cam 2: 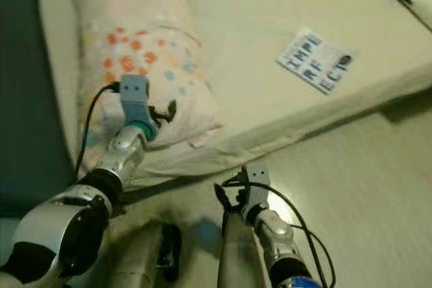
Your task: Clean up the room
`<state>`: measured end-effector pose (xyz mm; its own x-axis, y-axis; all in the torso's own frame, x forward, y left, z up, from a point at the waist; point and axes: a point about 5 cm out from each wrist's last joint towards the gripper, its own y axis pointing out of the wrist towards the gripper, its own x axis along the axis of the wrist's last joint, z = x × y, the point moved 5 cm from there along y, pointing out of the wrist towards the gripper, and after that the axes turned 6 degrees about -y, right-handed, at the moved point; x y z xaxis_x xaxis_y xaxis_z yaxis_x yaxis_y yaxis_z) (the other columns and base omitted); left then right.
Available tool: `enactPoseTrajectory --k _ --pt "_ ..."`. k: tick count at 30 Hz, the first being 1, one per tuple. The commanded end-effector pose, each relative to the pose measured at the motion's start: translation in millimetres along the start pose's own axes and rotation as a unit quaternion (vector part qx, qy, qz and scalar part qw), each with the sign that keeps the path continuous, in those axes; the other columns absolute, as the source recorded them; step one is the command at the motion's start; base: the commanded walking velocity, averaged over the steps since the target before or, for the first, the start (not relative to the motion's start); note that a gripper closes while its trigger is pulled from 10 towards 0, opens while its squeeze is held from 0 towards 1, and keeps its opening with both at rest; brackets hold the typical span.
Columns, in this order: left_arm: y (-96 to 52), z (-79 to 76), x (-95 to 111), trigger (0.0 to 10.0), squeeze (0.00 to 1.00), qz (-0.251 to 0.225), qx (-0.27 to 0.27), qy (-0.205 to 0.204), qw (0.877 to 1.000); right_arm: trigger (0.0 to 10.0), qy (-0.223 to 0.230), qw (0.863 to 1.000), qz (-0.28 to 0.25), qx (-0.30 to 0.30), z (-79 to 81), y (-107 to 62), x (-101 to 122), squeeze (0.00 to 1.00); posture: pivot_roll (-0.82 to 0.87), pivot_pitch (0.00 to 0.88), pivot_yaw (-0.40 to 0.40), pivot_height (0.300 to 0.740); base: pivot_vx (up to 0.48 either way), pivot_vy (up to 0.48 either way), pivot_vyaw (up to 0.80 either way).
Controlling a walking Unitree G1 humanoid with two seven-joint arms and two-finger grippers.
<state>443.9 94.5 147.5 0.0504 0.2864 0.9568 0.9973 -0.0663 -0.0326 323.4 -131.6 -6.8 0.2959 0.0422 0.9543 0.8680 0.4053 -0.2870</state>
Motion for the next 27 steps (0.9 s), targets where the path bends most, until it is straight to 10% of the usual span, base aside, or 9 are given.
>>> enactPoseTrajectory --k 1,11,27 --pt "1.3 9.9 9.2 10.0 0.0 -0.018 0.023 -0.024 0.999 10.0 0.008 1.0 0.026 -0.007 0.4 -6.4 -16.5 0.0 -0.23 0.262 0.106 0.665 0.0 0.0 0.8" --pt "3.1 26.6 20.4 10.0 0.0 -0.028 0.038 -0.026 0.999 10.0 0.019 0.999 0.032 -0.019 -2.6 -1.0 -13.2 0.0 -0.23 0.23 0.105 0.665 0.0 0.0 0.0" --pt "-57.0 37.2 -94.9 10.0 0.0 0.065 -0.013 -0.017 0.998 10.0 0.007 0.997 0.067 0.024 23.1 18.0 -13.8 0.0 -0.17 0.043 0.054 0.695 0.0 0.0 0.0"
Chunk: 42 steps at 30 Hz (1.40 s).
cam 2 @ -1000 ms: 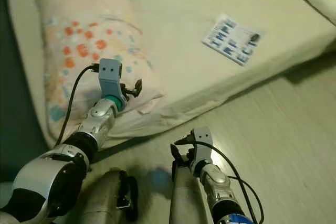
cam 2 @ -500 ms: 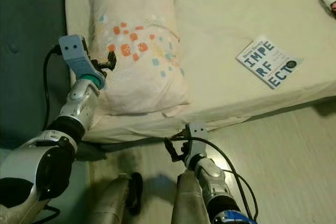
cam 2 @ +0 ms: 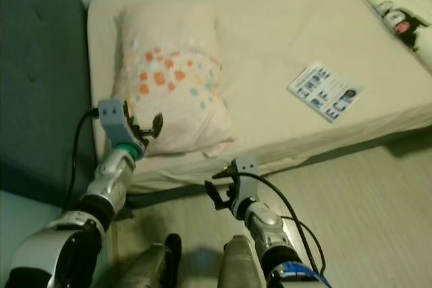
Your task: Clean up the room
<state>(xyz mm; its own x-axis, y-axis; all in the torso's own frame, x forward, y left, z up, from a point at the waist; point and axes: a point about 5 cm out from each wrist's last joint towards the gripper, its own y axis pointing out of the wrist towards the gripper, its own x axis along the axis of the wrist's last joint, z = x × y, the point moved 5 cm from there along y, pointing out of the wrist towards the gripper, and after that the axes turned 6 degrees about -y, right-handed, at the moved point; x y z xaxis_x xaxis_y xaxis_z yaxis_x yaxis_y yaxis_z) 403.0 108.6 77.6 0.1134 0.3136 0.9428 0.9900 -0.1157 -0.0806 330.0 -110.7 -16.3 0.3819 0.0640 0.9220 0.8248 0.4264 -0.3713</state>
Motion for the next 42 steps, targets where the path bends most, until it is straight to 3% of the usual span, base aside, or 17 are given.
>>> enactPoseTrajectory --k 1,2,4,6,11,13,14,19,28,30,33,42 --pt "-15.9 6.2 -30.8 10.0 0.0 0.035 0.004 -0.001 0.999 10.0 -0.002 1.0 0.021 0.009 7.3 2.0 -7.5 0.0 -0.17 0.043 0.054 0.695 0.0 0.0 0.0" --pt "-15.9 6.2 -30.8 10.0 0.0 0.035 0.004 -0.001 0.999 10.0 -0.002 1.0 0.021 0.009 7.3 2.0 -7.5 0.0 -0.17 0.043 0.054 0.695 0.0 0.0 0.0" --pt "-33.7 15.0 -56.3 10.0 0.0 0.06 0.016 -0.003 0.998 10.0 -0.008 0.999 0.027 0.024 16.3 6.3 -7.0 0.0 -0.17 0.026 0.052 0.695 0.0 0.0 0.0" --pt "-38.4 18.4 -62.1 10.0 0.0 0.066 0.02 -0.006 0.998 10.0 -0.009 0.999 0.028 0.029 19.2 7.6 -6.8 0.0 -0.16 0.021 0.053 0.695 0.0 0.0 0.0" --pt "-44.1 26.4 -66.1 10.0 0.0 0.071 0.023 0.004 0.997 10.0 -0.012 0.999 0.034 0.035 24.7 9.4 -8.6 0.0 -0.15 0.012 0.057 0.695 0.0 0.0 0.0" --pt "-45.7 30.9 -65.8 10.0 0.0 0.071 0.023 0.016 0.997 10.0 -0.011 0.999 0.036 0.035 26.4 9.8 -9.8 0.0 -0.15 0.01 0.058 0.695 0.0 0.0 0.0" --pt "-48.8 38.1 -66.1 10.0 0.0 0.075 0.02 0.045 0.996 10.0 -0.008 0.999 0.039 0.036 28.9 10.2 -11.8 0.0 -0.14 0.006 0.063 0.695 0.0 0.0 0.0" --pt "-52.9 44.0 -68.4 10.0 0.0 0.079 0.022 0.059 0.995 10.0 -0.007 0.998 0.041 0.037 30.6 11.4 -12.0 0.0 -0.14 0.004 0.068 0.695 0.159 0.0 0.0" --pt "-53.9 43.2 -69.0 10.0 0.0 0.078 0.022 0.055 0.995 10.0 -0.013 0.998 0.036 0.047 33.1 12.2 -9.4 0.0 -0.14 0.005 0.061 0.695 0.294 0.0 0.0" --pt "-54.5 42.4 -69.6 10.0 0.0 0.077 0.02 0.056 0.995 10.0 -0.034 0.997 0.031 0.057 35.2 12.0 -7.8 0.0 -0.14 0.005 0.061 0.695 0.309 0.0 0.79" --pt "-54.7 42.1 -69.7 10.0 0.0 0.077 0.02 0.055 0.995 10.0 -0.022 0.998 0.026 0.058 35.8 12.1 -7.0 0.0 -0.14 0.005 0.061 0.695 0.311 0.0 0.79" --pt "-52.5 35.0 -65.8 10.0 0.0 0.066 0.005 0.052 0.996 10.0 -0.014 0.999 0.04 0.026 25.4 11.6 -9.9 0.0 -0.14 0.014 0.066 0.695 0.173 0.0 0.44"
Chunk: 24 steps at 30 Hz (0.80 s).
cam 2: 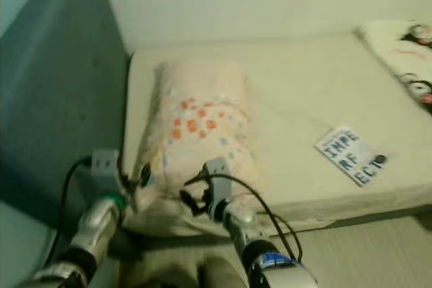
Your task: Clean up the room
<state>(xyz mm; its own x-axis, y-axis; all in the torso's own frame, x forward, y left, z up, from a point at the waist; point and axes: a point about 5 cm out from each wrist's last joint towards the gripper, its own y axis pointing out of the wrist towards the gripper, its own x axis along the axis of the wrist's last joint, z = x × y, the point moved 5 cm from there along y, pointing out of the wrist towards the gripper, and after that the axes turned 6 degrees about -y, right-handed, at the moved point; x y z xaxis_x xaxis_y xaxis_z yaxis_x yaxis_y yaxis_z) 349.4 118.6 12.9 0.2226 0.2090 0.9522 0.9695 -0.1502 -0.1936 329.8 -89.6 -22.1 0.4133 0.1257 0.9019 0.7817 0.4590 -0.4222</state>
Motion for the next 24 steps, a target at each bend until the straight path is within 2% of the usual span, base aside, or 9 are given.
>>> enactPoseTrajectory --k 1,5,6,9,13,24 --pt "-2.9 6.7 -1.5 10.0 0.0 0.001 0.001 0.001 1.0 10.0 0.006 1.0 0.011 0.003 6.4 1.0 -6.1 0.0 -0.14 0.014 0.065 0.695 0.0 0.0 0.0" --pt "-3.0 -1.4 -2.4 10.0 0.0 0.003 -0.022 0.017 1.0 10.0 0.006 1.0 0.013 -0.003 3.8 0.1 -7.2 0.0 -0.14 0.016 0.065 0.695 0.0 0.0 0.0" --pt "-3.6 -6.8 -4.9 10.0 0.0 0.009 -0.038 0.032 0.999 10.0 0.007 1.0 0.013 -0.005 2.9 -0.2 -7.5 0.0 -0.14 0.016 0.065 0.695 0.0 -0.48 0.0" --pt "-4.1 -10.4 -6.6 10.0 0.0 0.012 -0.049 0.041 0.998 10.0 0.008 1.0 0.013 -0.006 2.4 -0.4 -7.7 0.0 -0.14 0.016 0.065 0.695 0.0 -0.32 0.0" --pt "-5.8 -19.2 -10.2 10.0 0.0 0.015 -0.066 0.029 0.997 10.0 0.011 1.0 0.016 -0.013 0.7 -1.1 -9.7 0.0 -0.14 0.023 0.069 0.695 0.0 0.0 0.0" --pt "-6.9 -23.8 -10.8 10.0 0.0 0.017 -0.085 0.031 0.996 10.0 0.003 0.999 0.035 -0.027 -3.1 -2.3 -15.3 0.0 -0.14 0.026 0.071 0.695 0.0 0.0 -0.77"
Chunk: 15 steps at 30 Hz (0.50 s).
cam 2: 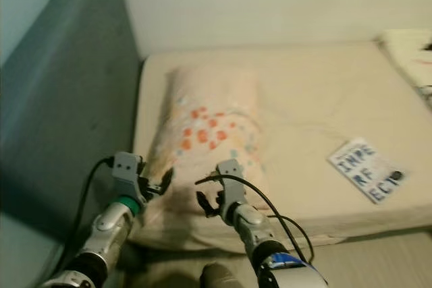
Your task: Clean up the room
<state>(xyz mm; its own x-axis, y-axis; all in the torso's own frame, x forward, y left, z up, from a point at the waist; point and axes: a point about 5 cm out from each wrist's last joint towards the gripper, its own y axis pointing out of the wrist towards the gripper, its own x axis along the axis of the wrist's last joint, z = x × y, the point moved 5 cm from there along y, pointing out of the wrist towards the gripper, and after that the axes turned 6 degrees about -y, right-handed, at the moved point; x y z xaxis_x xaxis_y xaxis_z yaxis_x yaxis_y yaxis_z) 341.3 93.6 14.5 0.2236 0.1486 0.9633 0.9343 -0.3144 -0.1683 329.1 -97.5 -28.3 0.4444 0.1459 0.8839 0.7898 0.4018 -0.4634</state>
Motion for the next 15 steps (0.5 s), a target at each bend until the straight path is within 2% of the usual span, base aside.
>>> enactPoseTrajectory --k 1,10,13,15 --pt "-2.6 0.7 -5.5 10.0 0.0 0.011 -0.001 0.0 1.0 10.0 0.004 1.0 0.014 0.002 4.1 -0.7 -8.4 0.0 -0.14 0.026 0.071 0.695 0.0 0.0 -0.78" --pt "-1.8 0.3 -4.9 10.0 0.0 0.012 0.0 0.004 1.0 10.0 -0.002 1.0 0.011 -0.007 0.0 -0.9 -6.2 0.0 -0.14 0.019 0.073 0.695 0.0 0.0 -0.78" --pt "-1.3 0.7 -4.6 10.0 0.0 0.013 0.001 0.007 1.0 10.0 -0.001 1.0 0.009 -0.011 -1.5 -0.7 -4.6 0.0 -0.14 0.016 0.069 0.695 0.0 0.0 0.0" --pt "-1.2 0.8 -4.6 10.0 0.0 0.014 0.001 0.015 1.0 10.0 -0.001 1.0 0.01 -0.013 -2.1 -0.6 -4.3 0.0 -0.14 0.016 0.068 0.695 0.0 -0.48 0.0"
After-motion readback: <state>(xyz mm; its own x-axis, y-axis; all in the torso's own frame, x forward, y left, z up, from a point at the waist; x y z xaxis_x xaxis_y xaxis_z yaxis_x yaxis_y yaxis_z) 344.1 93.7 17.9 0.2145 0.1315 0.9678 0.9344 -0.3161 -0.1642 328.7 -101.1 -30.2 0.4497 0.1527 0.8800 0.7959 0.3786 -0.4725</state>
